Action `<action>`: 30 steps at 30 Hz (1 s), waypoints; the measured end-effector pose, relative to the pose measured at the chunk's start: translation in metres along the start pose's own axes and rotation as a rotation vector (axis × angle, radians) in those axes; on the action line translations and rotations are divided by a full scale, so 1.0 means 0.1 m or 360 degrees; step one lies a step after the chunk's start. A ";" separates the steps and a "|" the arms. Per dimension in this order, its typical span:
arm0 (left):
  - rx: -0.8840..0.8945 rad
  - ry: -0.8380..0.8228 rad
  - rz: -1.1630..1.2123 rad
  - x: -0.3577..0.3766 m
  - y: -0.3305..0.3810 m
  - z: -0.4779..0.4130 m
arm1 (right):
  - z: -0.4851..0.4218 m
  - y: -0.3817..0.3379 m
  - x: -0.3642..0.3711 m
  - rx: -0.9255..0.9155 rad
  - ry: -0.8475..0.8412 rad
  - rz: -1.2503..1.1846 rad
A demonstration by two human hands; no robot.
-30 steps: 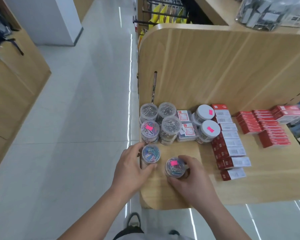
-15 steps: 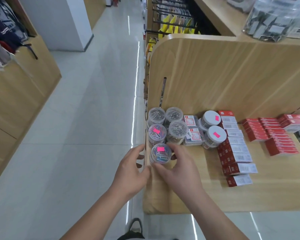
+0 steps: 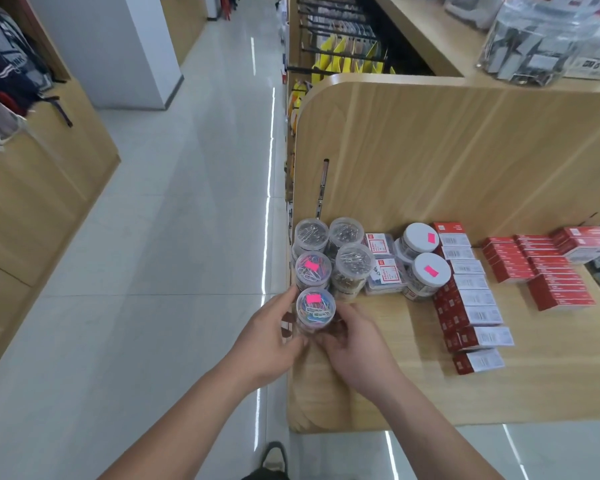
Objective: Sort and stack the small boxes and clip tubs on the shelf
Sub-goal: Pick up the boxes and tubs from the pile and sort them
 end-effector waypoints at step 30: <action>-0.0159 0.0330 -0.0315 0.01 -0.08 0.25 | 0.10 -0.06 -0.36 0.0105 0.0030 0.0510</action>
Point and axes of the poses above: each hand's wrist, its own z-axis away from the middle knuckle, its own x-axis out of the palm, y = z × x, the point moved 4 cm from there along -z, towards the middle knuckle, and after that the axes turned 7 degrees about y, right-handed, at the moved point
